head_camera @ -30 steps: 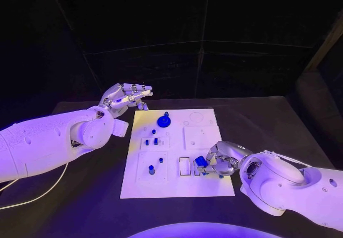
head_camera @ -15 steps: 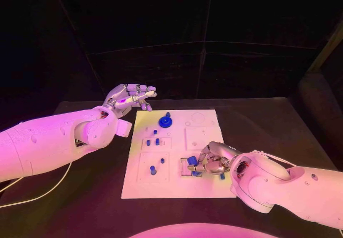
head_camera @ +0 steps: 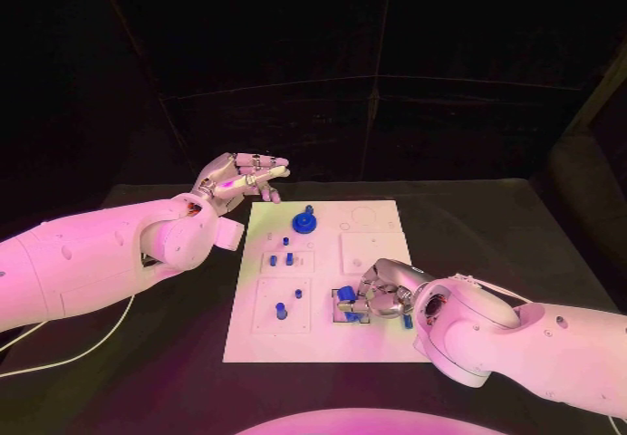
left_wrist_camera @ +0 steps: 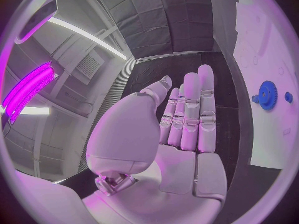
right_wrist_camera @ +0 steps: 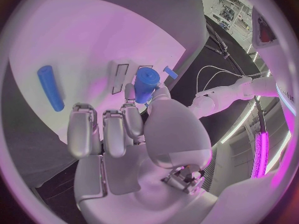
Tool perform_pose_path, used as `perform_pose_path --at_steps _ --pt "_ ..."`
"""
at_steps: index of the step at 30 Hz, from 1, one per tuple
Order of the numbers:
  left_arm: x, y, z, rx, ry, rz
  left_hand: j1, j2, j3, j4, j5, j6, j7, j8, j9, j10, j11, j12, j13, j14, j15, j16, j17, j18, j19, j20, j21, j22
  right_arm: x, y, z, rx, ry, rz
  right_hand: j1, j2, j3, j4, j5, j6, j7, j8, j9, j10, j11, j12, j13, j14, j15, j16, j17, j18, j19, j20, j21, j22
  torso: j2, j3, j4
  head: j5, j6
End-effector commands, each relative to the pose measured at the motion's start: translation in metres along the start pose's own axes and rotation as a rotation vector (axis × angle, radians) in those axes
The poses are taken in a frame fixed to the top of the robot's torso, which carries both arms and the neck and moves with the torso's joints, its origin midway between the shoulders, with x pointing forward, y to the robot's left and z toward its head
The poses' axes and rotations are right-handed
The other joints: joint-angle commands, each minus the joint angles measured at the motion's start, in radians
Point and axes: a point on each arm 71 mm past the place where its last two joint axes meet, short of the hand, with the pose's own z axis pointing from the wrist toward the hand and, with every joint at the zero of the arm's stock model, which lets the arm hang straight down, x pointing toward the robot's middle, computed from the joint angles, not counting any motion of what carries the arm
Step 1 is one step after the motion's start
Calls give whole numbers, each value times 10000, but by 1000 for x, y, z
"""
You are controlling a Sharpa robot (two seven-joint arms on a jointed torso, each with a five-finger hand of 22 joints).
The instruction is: Assemble the parts on the task board
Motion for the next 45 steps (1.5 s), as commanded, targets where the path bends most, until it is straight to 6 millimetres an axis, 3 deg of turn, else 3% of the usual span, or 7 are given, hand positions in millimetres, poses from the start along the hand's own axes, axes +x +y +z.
perform_pose_path --at_steps 1,7,13,18,24,29,45 --pt "1 -1 0 90 65 -52 -44 13 -13 14 29 -32 -9 42 9 -56 6 41 -4 -56 32 57 -14 130 73 14 -44 -16 0 1 1 9 47 -227 -191 33 -183 2 -506 3 -13 30 154 5 -87 -91 -42 528 -75 -50 -35 -142 2 -59 10 220 -5 0 -5 7 -12" --pt "0 -2 0 84 56 -49 -44 13 -13 14 29 -32 -9 42 9 -56 6 41 -4 -56 32 57 -14 130 73 14 -44 -16 -1 0 4 90 -159 -352 -908 -224 -490 31 -2346 -74 5 -14 440 -81 -72 -355 -183 504 -62 -138 -154 -118 -70 -59 -58 114 -11 -4 -3 12 -6" --pt "0 -2 0 79 46 -48 -30 11 -10 4 30 -35 -11 43 9 -60 4 43 -4 -57 30 59 -15 131 76 13 -47 -20 -3 3 5 -124 -475 -580 -1425 -934 -116 48 -2405 -267 70 -188 521 -488 -18 -1273 -907 461 -25 -257 -331 -70 -225 -36 -190 -113 -6 -1 -9 47 2" --pt "-1 -2 -1 79 39 -47 -30 11 -10 4 30 -35 -11 43 9 -60 4 43 -4 -57 30 59 -15 131 76 13 -47 -20 -4 4 4 -301 -607 -696 -1560 -1070 129 49 -2403 -293 88 -249 541 -555 -3 -1480 -1063 456 -12 -284 -360 -62 -247 -23 -217 -150 -5 -2 -11 50 2" --pt "-1 -2 -2 77 27 -45 -30 11 -10 4 30 -35 -11 43 9 -60 4 43 -4 -57 30 59 -15 131 76 13 -47 -20 -3 7 1 -571 -539 -770 -1319 -968 412 10 -2371 -261 93 -286 573 -515 2 -1482 -1048 464 -1 -289 -346 -65 -231 -7 -216 -131 -1 9 -16 51 -14" --pt "-2 -2 -2 78 6 -39 -30 11 -10 4 30 -35 -11 43 9 -60 4 43 -4 -57 30 59 -15 131 76 13 -47 -20 -3 8 -3 -734 -435 -804 -404 -843 625 -127 -2244 -191 89 -349 641 -443 -1 -1460 -1000 480 2 -291 -317 -68 -211 6 -217 -109 -8 3 -13 46 -40" --pt "-2 -2 -3 56 50 -64 -15 6 -7 -8 31 -40 -11 45 8 -65 4 47 -5 -60 28 62 -16 132 79 12 -51 -26 0 9 5 -487 -317 -1294 998 -178 820 -624 -1081 29 20 -405 789 -320 -68 -1395 -882 516 -50 -236 -159 -109 -77 -38 -137 85 -6 -3 12 81 -72"
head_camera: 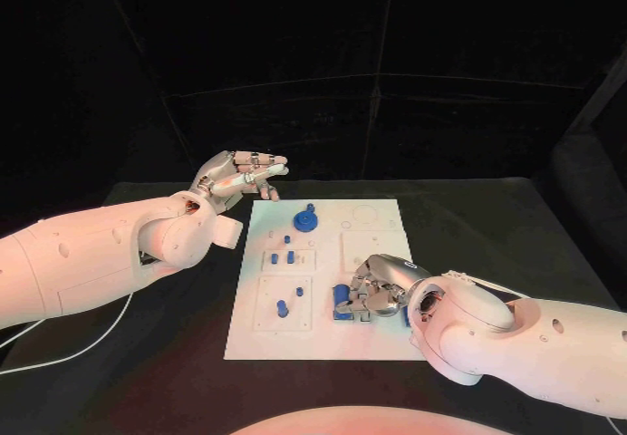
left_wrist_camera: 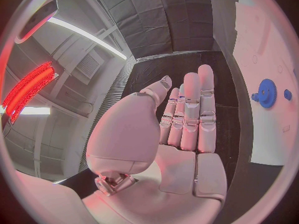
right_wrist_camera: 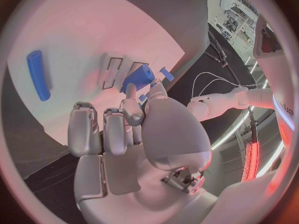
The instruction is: Assemble the parts on the task board
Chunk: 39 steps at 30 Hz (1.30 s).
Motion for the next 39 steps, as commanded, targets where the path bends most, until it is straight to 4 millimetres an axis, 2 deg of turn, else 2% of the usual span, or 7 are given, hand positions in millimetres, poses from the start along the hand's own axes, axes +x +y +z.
perform_pose_path --at_steps 1,6,21,29,33,35,39 --pt "1 -1 0 60 101 -71 -15 6 -8 -8 31 -40 -11 45 8 -65 4 46 -4 -60 28 62 -9 132 79 12 -51 -17 1 -4 2 177 102 -367 1 -25 -64 -15 -27 69 -12 -42 17 59 -22 53 -3 518 -53 12 21 -110 65 -2 33 75 -1 -9 -3 22 -11" --pt "1 -1 0 52 91 -67 -15 6 -8 -8 31 -40 -11 45 8 -65 4 46 -4 -60 28 62 -9 132 79 12 -51 -17 2 -1 2 -16 238 -500 164 -128 -179 -135 187 76 -16 -65 43 74 -30 75 32 522 -64 21 47 -112 68 -15 34 85 -2 5 -20 114 -53" --pt "0 -1 0 52 77 -62 -15 6 -8 -8 31 -40 -11 45 8 -65 4 46 -4 -60 28 62 -9 132 79 12 -51 -17 -6 -9 -6 -190 -335 -365 369 -164 -350 -252 169 -64 54 -243 15 23 15 -28 -17 512 -38 -3 24 -104 30 -7 5 45 -5 5 -33 96 -67" --pt "-1 -1 0 47 62 -57 -21 1 -13 -6 29 -46 -7 45 8 -72 7 48 -5 -63 30 64 -11 132 81 12 -55 -22 -23 -39 -26 200 -1031 328 431 -45 -530 -185 422 -358 253 -823 -304 4 176 -62 -14 517 93 2 54 -107 30 102 3 57 -20 4 -25 -7 -42" --pt "-1 -1 0 47 52 -51 -21 1 -13 -6 29 -46 -7 45 8 -72 7 48 -5 -63 30 64 -11 132 81 12 -55 -22 -30 -62 -35 856 -822 448 460 44 -635 -132 450 -561 396 -1322 -634 3 289 -79 -11 515 184 -3 52 -107 28 179 3 62 -19 -15 -29 -71 -27" --pt "-1 -1 0 48 62 -55 -21 1 -13 -6 29 -46 -7 45 8 -72 7 48 -5 -63 30 64 -11 132 81 12 -55 -22 -33 -72 -38 1134 -818 401 492 74 -691 -120 450 -690 480 -1602 -814 4 363 -86 -9 514 246 -4 54 -109 26 235 3 67 -9 -11 -25 -117 -8" --pt "-1 -1 0 49 70 -59 -21 1 -13 -6 29 -46 -7 45 8 -72 7 48 -5 -63 30 64 -11 132 81 12 -55 -22 -38 -84 -42 1521 -938 139 459 122 -783 -58 453 -493 486 -1737 -946 22 382 -76 7 517 276 5 74 -107 32 286 10 83 -4 20 -62 -162 0"
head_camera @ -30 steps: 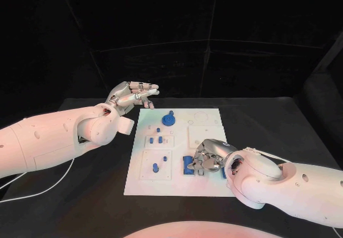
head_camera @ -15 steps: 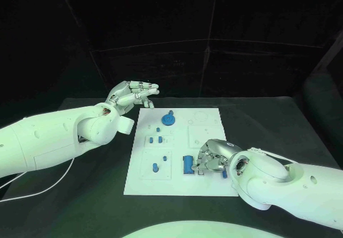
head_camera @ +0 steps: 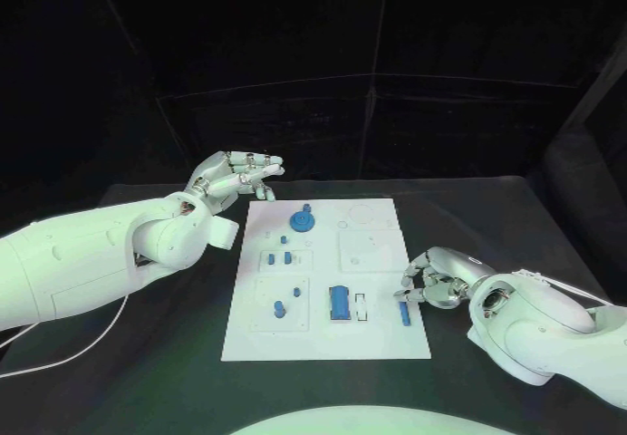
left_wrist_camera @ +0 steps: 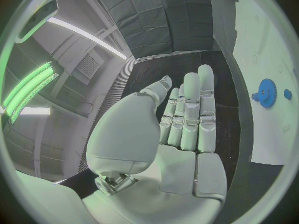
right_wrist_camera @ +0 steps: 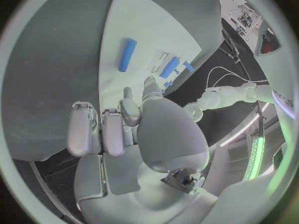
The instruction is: Assemble the parts on the task board
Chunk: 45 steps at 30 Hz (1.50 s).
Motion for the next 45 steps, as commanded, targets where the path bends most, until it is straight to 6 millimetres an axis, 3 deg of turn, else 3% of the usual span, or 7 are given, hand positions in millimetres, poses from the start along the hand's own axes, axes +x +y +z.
perform_pose_path --at_steps 1,4,7,14,29,41,45 --pt "1 -1 1 63 94 -67 -21 1 -13 -6 29 -46 -7 45 8 -72 7 48 -5 -63 30 64 -14 132 81 12 -55 -17 -2 -5 -1 162 -33 -71 -84 127 -95 55 30 249 -15 -47 -67 19 66 -45 33 520 88 9 33 -108 6 104 17 102 14 34 -36 -49 -3" --pt "1 -1 1 60 90 -64 -21 1 -13 -6 29 -46 -7 45 8 -72 7 48 -5 -63 30 64 -14 132 81 12 -55 -17 -4 -12 0 424 -68 -390 -171 157 -200 155 28 578 -89 -21 -107 78 9 30 98 533 52 41 94 -122 61 91 60 186 11 36 -57 -66 -4" --pt "1 -1 1 57 104 -69 -21 1 -13 -6 29 -46 -7 45 8 -72 7 48 -5 -63 30 64 -14 132 81 12 -55 -17 -3 -16 0 649 44 -736 -275 119 -333 257 11 817 -157 8 -118 120 -45 78 144 539 8 55 121 -133 98 57 89 241 19 6 -6 -139 -13" --pt "1 -1 1 49 123 -76 -21 1 -13 -6 29 -46 -7 45 8 -72 7 48 -5 -63 30 64 -14 132 81 12 -55 -17 4 -17 2 782 619 -1260 -610 20 -608 570 -98 1092 -253 39 -94 202 -121 209 271 542 -57 64 147 -139 112 -7 100 269 26 10 -4 -173 -10" --pt "1 0 1 11 137 -79 26 -3 1 -41 34 -51 -10 51 8 -80 4 56 -5 -73 26 68 -17 133 84 10 -63 -27 19 -8 1 360 1105 -1489 -374 -33 -614 490 -121 1257 -321 83 -23 262 -184 344 400 549 -111 82 188 -142 117 -60 105 287 12 12 30 -235 -64" --pt "1 1 0 -50 162 -82 56 -7 12 -65 36 -55 -10 53 8 -85 3 59 -6 -78 24 70 -19 135 86 7 -66 -32 25 -4 7 165 1042 -2316 361 13 -471 34 28 1322 -352 78 64 257 -221 375 465 555 -149 100 233 -145 109 -103 102 299 16 7 18 -260 -25" --pt "0 1 0 -67 140 -71 129 -26 33 -128 34 -76 -1 51 5 -108 8 58 -10 -90 20 75 -24 135 92 0 -68 -38 29 1 10 -4 1197 -2949 1188 23 -232 -517 -60 1319 -371 36 71 201 -251 318 448 545 -183 81 210 -134 74 -130 76 262 20 8 27 -238 -45"
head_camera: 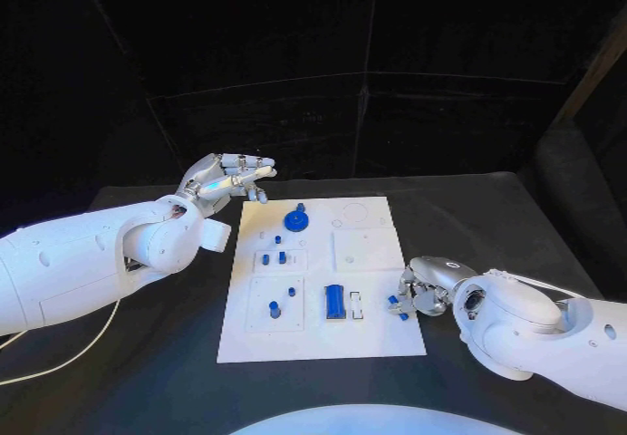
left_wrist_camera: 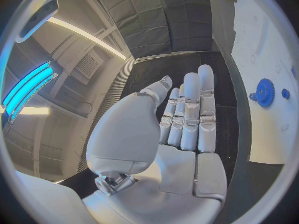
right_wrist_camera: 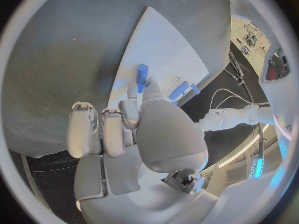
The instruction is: Assemble the parts on the task board
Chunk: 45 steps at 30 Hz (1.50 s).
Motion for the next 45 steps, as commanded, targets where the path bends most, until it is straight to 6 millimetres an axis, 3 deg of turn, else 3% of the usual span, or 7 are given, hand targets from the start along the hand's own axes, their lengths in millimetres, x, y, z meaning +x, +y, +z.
perform_pose_path --at_steps 1,8,11,15,19,31,45 --pt "0 -1 0 21 92 -63 123 -15 -7 -87 32 -78 0 51 5 -90 -11 58 -10 -55 -16 35 -17 136 93 0 -68 -13 8 1 2 -61 411 -1174 723 94 217 -383 -314 -16 19 -67 -39 -28 -32 -70 -22 548 -110 43 -5 -135 -22 -78 26 261 10 -4 -4 36 -6" --pt "0 -1 -1 10 77 -57 153 -17 4 -112 21 -81 3 53 5 -94 -10 61 -11 -58 -17 38 -19 136 96 -3 -67 -15 12 5 3 -64 654 -1774 977 130 361 -633 -395 -10 71 -197 -102 -64 5 -111 -29 544 -73 33 -6 -137 -35 -62 15 258 7 -1 -5 36 -22" --pt "0 -1 -1 10 71 -55 164 -18 8 -121 16 -83 4 54 5 -95 -9 62 -11 -59 -18 39 -19 135 97 -4 -67 -16 12 5 2 -22 628 -1774 949 161 414 -664 209 6 97 -315 -170 -83 19 -131 -28 544 -55 29 -3 -136 -36 -47 11 261 3 -3 -22 24 -18" --pt "0 -1 -1 13 94 -65 174 -21 10 -130 11 -86 5 53 5 -98 -8 62 -11 -60 -18 39 -20 135 98 -5 -67 -16 10 6 2 33 330 -1298 808 269 547 -542 1567 -14 113 -568 -333 -103 30 -176 -38 543 -45 18 -6 -160 42 -31 63 370 7 3 -8 -6 19" --pt "0 -1 -1 14 99 -67 177 -21 11 -132 10 -86 6 53 5 -98 -8 62 -11 -61 -18 40 -20 135 98 -5 -66 -16 7 7 0 8 -26 -630 931 377 790 -552 2160 46 89 -670 -419 -96 11 -178 -26 553 -67 36 34 -165 67 -43 80 404 8 -3 16 -15 23" --pt "2 -1 0 23 197 -113 185 -19 15 -140 6 -88 8 55 5 -99 -6 63 -11 -62 -18 41 -21 135 99 -6 -66 -17 -3 14 -12 -442 -1182 1759 908 338 1414 -428 2688 96 128 -921 -636 -61 36 -197 -17 565 -52 62 91 -193 160 -41 148 530 12 -11 10 26 24" --pt "3 -1 -1 53 306 -172 193 -11 22 -146 3 -87 10 57 5 -99 -5 66 -11 -65 -17 42 -22 134 100 -6 -66 -17 0 30 -10 -673 -935 3144 574 91 1792 -151 2348 238 111 -1047 -764 0 33 -164 25 573 -50 76 121 -194 172 -31 158 551 11 -4 6 55 18"
